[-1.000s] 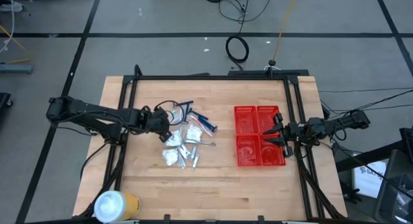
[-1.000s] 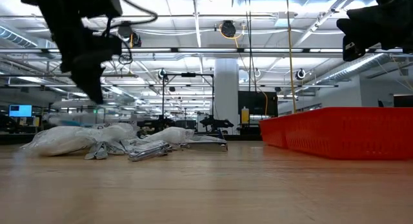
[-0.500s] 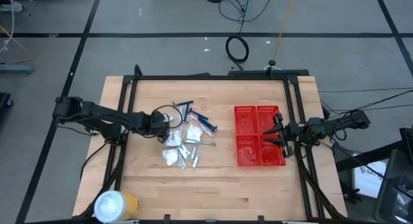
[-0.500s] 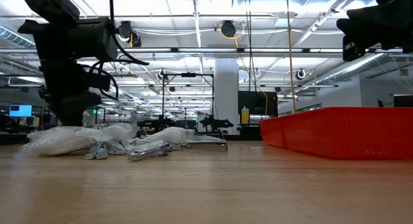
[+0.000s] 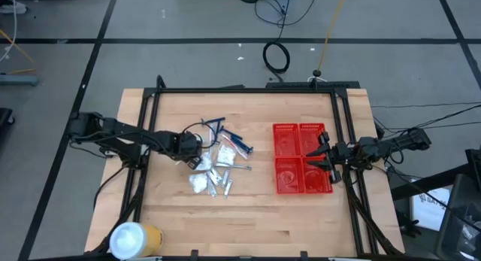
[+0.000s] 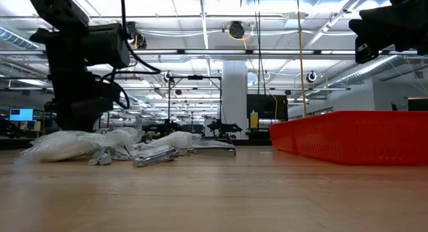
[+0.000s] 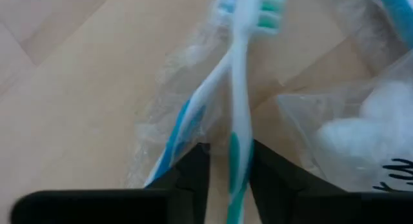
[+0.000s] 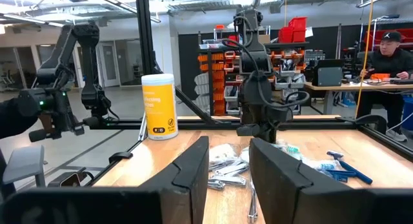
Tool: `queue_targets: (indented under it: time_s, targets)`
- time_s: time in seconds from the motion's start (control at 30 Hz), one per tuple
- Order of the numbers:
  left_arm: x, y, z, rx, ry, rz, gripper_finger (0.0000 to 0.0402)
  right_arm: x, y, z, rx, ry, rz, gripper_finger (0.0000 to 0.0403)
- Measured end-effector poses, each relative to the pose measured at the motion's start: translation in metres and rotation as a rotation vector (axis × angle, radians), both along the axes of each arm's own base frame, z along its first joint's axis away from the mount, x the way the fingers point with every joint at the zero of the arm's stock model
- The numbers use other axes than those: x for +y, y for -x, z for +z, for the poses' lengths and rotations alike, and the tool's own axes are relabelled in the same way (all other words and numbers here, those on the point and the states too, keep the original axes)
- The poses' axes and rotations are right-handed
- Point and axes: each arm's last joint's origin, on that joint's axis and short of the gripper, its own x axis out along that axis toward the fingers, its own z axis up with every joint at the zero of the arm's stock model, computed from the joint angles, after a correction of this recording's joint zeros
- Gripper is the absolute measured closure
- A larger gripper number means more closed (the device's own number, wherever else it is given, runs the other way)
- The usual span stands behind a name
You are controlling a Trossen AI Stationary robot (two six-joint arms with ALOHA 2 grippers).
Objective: Pick & Place Travel size toiletries
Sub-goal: Put the green toothbrush into the top right red bin
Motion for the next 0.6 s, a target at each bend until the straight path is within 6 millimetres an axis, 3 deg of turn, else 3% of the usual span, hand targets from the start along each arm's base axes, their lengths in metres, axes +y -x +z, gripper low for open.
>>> queue_targets:
  time_s: [0.3, 0.6]
  targets:
    - [-0.012, -0.001, 0.005, -0.053, 0.119, -0.057, 0.0208, 0.0, 0.0, 0.0, 0.001, 0.0, 0.0, 0.0303]
    - [-0.023, 0.0, 0.005, -0.034, 0.148, -0.145, 0.021, 0.0, 0.0, 0.0, 0.0, 0.0, 0.0, 0.0303]
